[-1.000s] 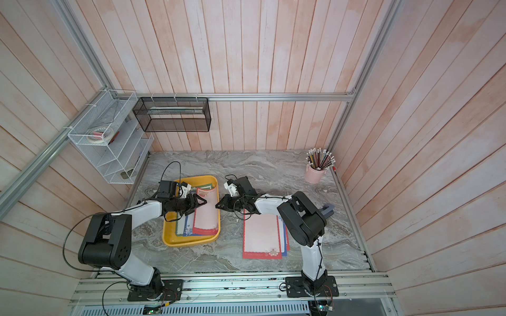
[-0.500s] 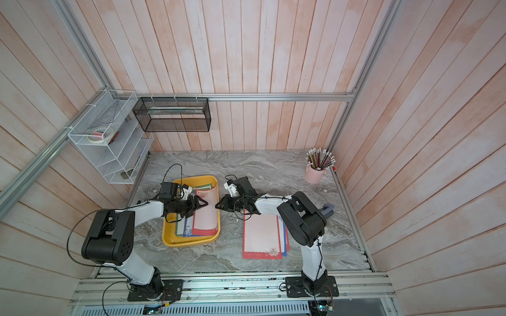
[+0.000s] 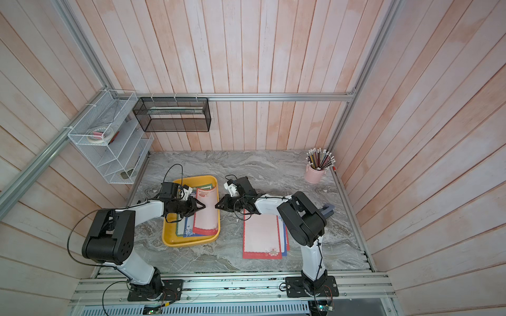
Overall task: Take out the stationery paper from the storage box
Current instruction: Pick up the stationery paper from the storage box, then place the stationery paper at the center of the board.
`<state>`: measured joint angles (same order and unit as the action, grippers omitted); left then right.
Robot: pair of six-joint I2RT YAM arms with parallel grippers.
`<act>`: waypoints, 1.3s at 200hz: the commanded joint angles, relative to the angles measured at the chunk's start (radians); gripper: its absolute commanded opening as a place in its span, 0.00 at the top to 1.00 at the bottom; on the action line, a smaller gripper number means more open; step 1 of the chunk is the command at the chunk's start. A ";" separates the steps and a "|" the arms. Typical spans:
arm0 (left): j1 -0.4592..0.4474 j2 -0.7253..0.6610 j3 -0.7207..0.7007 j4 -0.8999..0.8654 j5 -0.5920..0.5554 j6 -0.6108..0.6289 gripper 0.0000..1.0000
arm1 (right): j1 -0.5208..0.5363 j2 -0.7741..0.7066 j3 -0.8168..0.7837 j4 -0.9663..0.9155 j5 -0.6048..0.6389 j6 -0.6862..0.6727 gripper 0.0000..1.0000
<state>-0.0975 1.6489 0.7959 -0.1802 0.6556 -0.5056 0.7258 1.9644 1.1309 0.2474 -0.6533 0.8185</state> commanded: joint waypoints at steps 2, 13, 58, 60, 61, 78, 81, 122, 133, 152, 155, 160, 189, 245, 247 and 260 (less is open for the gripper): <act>-0.002 -0.050 0.010 0.001 -0.021 0.035 0.84 | 0.005 0.000 0.010 0.003 -0.011 -0.007 0.74; -0.002 -0.073 0.008 -0.001 -0.034 0.041 0.89 | 0.005 -0.007 0.015 -0.005 -0.004 -0.015 0.71; -0.004 -0.242 0.002 -0.004 -0.107 0.087 1.00 | 0.003 -0.061 0.069 -0.086 0.057 -0.109 0.46; -0.003 -0.250 0.004 -0.005 -0.110 0.091 1.00 | 0.003 -0.066 0.070 -0.089 0.065 -0.117 0.45; -0.003 -0.254 0.004 -0.006 -0.111 0.093 1.00 | 0.003 -0.068 0.071 -0.093 0.069 -0.120 0.44; -0.004 -0.337 0.034 -0.020 -0.139 0.131 1.00 | 0.003 -0.122 0.097 -0.148 0.152 -0.185 0.34; -0.003 -0.351 0.042 -0.023 -0.142 0.138 1.00 | 0.002 -0.131 0.100 -0.154 0.164 -0.195 0.32; -0.004 -0.526 0.134 0.051 -0.098 0.196 1.00 | -0.018 -0.257 0.099 -0.157 0.255 -0.275 0.24; -0.004 -0.564 0.148 0.100 -0.061 0.209 1.00 | -0.025 -0.292 0.084 -0.136 0.250 -0.287 0.23; -0.006 -0.620 0.157 0.202 0.031 0.242 1.00 | -0.038 -0.379 0.044 -0.084 0.253 -0.331 0.23; -0.005 -0.627 0.159 0.219 0.049 0.246 1.00 | -0.039 -0.396 0.031 -0.071 0.254 -0.341 0.23; -0.006 -0.638 0.160 0.249 0.081 0.252 1.00 | -0.041 -0.427 0.009 -0.045 0.257 -0.359 0.23; -0.007 -0.677 0.156 0.454 0.292 0.260 1.00 | -0.042 -0.651 -0.223 0.251 0.248 -0.521 0.23; -0.006 -0.742 -0.100 1.061 0.502 0.039 1.00 | -0.039 -0.966 -0.596 0.711 0.161 -0.715 0.16; -0.006 -0.743 -0.106 1.071 0.505 0.032 1.00 | -0.038 -0.971 -0.598 0.705 0.157 -0.717 0.16; -0.007 -0.741 -0.130 1.122 0.520 -0.009 1.00 | -0.038 -1.000 -0.614 0.694 0.161 -0.734 0.16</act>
<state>-0.1028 0.9077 0.7185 0.6975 1.0985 -0.3992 0.6830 1.0122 0.5354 0.8272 -0.4507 0.1833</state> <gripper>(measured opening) 0.046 0.838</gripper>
